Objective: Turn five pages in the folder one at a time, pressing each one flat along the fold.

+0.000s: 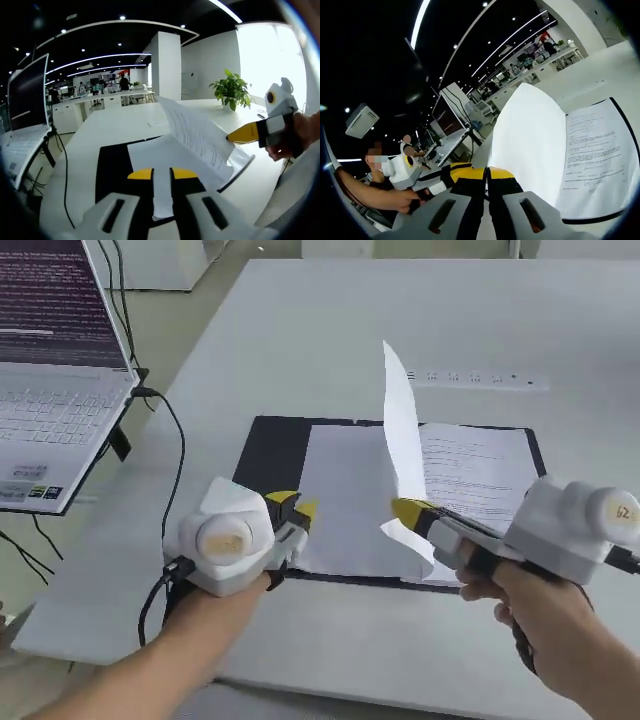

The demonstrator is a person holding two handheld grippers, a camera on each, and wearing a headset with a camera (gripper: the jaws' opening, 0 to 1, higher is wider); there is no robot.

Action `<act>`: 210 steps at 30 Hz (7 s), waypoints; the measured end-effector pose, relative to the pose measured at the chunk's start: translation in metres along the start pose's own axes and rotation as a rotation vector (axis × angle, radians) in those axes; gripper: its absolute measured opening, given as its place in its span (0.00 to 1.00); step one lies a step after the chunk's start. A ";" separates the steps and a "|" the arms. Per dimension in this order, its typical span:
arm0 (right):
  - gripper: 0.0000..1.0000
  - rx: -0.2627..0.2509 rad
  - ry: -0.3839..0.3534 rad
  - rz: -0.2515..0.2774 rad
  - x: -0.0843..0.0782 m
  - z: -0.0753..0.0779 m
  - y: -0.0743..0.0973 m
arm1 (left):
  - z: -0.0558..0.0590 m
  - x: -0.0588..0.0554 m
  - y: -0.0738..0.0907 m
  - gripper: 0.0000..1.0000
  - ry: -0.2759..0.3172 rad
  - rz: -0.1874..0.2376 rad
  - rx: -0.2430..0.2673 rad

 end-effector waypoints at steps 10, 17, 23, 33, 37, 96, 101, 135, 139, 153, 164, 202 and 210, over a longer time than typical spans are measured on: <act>0.00 -0.009 0.007 -0.097 -0.016 0.007 -0.041 | -0.022 -0.010 0.020 0.13 0.017 -0.002 0.025; 0.00 -0.022 0.011 -0.162 -0.026 0.010 -0.069 | -0.032 -0.020 0.025 0.16 0.025 -0.029 0.013; 0.00 -0.027 -0.001 -0.211 -0.035 0.015 -0.089 | -0.035 -0.032 0.028 0.17 0.030 -0.068 -0.008; 0.02 -0.017 -0.023 -0.270 -0.051 0.016 -0.111 | -0.039 -0.052 0.030 0.17 0.033 -0.123 -0.017; 0.04 -0.012 -0.032 -0.278 -0.055 0.016 -0.112 | -0.038 -0.054 0.029 0.17 0.032 -0.131 -0.020; 0.00 -0.115 -0.288 -0.156 0.040 0.169 -0.069 | -0.002 -0.075 -0.062 0.13 -0.131 -0.290 -0.096; 0.00 -0.109 -0.316 -0.134 0.047 0.185 -0.075 | -0.001 -0.075 -0.061 0.13 -0.131 -0.287 -0.094; 0.00 -0.154 -0.412 0.005 0.103 0.235 -0.121 | -0.001 -0.077 -0.061 0.13 -0.119 -0.270 -0.093; 0.00 -0.170 -0.427 0.036 0.107 0.237 -0.123 | -0.002 -0.077 -0.061 0.13 -0.120 -0.266 -0.094; 0.00 -0.177 -0.459 0.062 0.111 0.238 -0.125 | -0.003 -0.078 -0.062 0.13 -0.117 -0.260 -0.094; 0.00 -0.134 -0.457 0.010 0.102 0.232 -0.117 | -0.003 -0.078 -0.061 0.13 -0.127 -0.260 -0.095; 0.00 0.011 -0.458 -0.091 0.056 0.204 -0.084 | 0.000 -0.078 -0.062 0.13 -0.132 -0.258 -0.090; 0.00 0.048 -0.475 -0.108 0.042 0.192 -0.074 | 0.000 -0.078 -0.062 0.13 -0.130 -0.261 -0.087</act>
Point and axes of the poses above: the centre of the closed fingertips' face, and the gripper's own axes: y roughly backward along the fingers, z roughly to its right, x roughly out of its top, the point moved 9 cm from there along y, roughly backward along the fingers, and after that the axes turned 12 degrees about -z, right-handed, at the moved point
